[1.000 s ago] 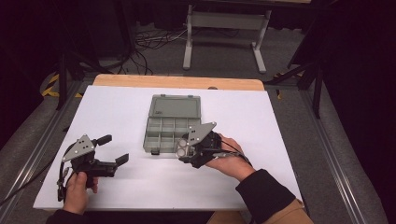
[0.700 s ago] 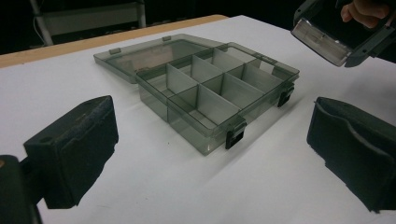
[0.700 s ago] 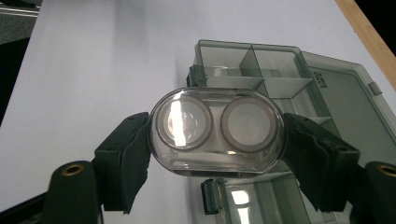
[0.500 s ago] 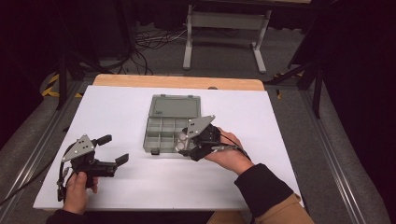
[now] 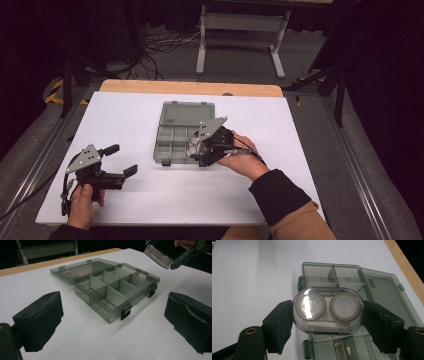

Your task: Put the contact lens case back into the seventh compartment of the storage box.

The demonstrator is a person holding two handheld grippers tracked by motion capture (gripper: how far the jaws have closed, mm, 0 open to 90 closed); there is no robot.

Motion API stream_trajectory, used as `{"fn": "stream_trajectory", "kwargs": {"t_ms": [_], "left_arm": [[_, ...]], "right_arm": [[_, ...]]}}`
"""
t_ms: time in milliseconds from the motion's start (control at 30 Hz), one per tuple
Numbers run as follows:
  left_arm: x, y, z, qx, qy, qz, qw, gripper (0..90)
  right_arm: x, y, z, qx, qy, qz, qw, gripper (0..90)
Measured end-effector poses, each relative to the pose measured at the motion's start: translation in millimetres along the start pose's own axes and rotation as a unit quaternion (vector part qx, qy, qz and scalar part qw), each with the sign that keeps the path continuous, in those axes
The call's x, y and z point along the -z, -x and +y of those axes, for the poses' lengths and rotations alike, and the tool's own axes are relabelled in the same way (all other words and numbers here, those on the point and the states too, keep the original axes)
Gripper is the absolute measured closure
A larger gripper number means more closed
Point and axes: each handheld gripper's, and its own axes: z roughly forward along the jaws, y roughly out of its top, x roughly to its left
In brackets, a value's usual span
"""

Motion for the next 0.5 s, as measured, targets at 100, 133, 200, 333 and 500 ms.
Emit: {"fn": "stream_trajectory", "kwargs": {"t_ms": [100, 133, 200, 333, 500], "left_arm": [[-0.1, 0.0, 0.0, 0.000, 0.000, 0.000, 1.0000, 2.8], [-0.1, 0.0, -0.1, 0.000, -0.001, 0.000, 1.0000, 2.8], [-0.1, -0.1, 0.0, -0.001, -0.001, 0.000, 1.0000, 2.8], [0.1, -0.2, -0.1, 0.000, 0.000, 0.001, 1.0000, 2.8], [-0.1, 0.0, 0.0, -0.001, -0.001, 0.000, 1.0000, 2.8]], "right_arm": [[-2.0, 3.5, -0.4, -0.003, -0.002, -0.002, 1.0000, 26.5], [-2.5, 4.1, -0.5, -0.003, -0.003, -0.002, 1.0000, 26.5], [-4.2, 6.7, -1.2, -0.004, -0.002, -0.003, 1.0000, 26.6], [-7.6, 9.4, -3.1, -0.004, -0.005, -0.003, 1.0000, 26.6], [-11.7, 12.4, -5.0, -0.007, -0.008, -0.003, 0.9999, 26.6]]}}
